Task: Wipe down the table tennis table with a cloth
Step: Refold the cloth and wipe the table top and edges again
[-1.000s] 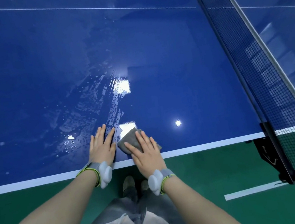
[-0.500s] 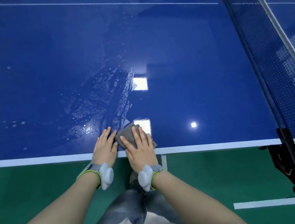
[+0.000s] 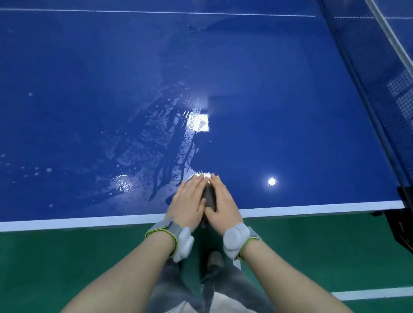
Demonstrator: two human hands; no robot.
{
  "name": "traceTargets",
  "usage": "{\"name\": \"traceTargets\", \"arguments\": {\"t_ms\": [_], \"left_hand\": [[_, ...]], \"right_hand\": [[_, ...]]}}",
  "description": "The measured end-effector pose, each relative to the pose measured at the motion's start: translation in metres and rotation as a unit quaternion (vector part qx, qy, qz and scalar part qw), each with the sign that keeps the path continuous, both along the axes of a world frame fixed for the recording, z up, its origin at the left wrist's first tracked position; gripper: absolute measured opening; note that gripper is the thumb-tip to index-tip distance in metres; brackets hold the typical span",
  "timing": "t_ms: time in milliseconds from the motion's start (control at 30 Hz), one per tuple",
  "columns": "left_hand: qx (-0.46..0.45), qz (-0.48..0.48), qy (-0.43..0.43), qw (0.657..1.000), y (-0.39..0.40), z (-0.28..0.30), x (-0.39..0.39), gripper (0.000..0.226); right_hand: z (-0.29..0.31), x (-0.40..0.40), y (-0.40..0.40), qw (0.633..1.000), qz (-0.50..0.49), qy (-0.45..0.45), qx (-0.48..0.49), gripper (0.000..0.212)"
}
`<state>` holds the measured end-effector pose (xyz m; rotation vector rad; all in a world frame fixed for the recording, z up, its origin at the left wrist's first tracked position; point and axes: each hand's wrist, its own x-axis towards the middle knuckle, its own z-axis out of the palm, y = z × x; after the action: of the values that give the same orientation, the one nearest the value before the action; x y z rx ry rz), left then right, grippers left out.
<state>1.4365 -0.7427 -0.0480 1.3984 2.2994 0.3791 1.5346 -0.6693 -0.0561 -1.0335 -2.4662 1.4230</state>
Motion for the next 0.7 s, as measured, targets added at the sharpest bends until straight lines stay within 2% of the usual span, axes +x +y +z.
{"name": "traceTargets", "arguments": {"t_ms": [100,200,300,500,633,700], "left_hand": [[-0.062,-0.065,0.054,0.994,0.004,-0.015,0.003,0.092],[-0.079,-0.111,0.075,0.988,-0.001,-0.023,-0.010,0.089],[-0.073,-0.101,0.083,0.989,-0.011,-0.023,-0.031,0.087],[-0.106,-0.085,0.095,0.986,-0.030,-0.017,-0.105,0.057],[-0.095,-0.100,0.111,0.984,-0.028,-0.020,-0.103,0.062],[-0.076,-0.168,0.112,0.976,-0.029,-0.027,-0.091,0.078]], "right_hand": [[0.003,0.014,0.001,0.996,-0.091,-0.018,-0.010,0.065],[-0.001,0.015,-0.011,0.990,-0.136,-0.038,0.025,0.060],[-0.002,0.013,-0.020,0.987,-0.145,-0.055,0.044,0.060],[0.001,-0.004,-0.045,0.978,-0.159,-0.102,0.084,0.061],[0.000,-0.008,-0.054,0.973,-0.164,-0.131,0.097,0.060],[-0.001,-0.012,-0.056,0.970,-0.165,-0.147,0.101,0.059]]}}
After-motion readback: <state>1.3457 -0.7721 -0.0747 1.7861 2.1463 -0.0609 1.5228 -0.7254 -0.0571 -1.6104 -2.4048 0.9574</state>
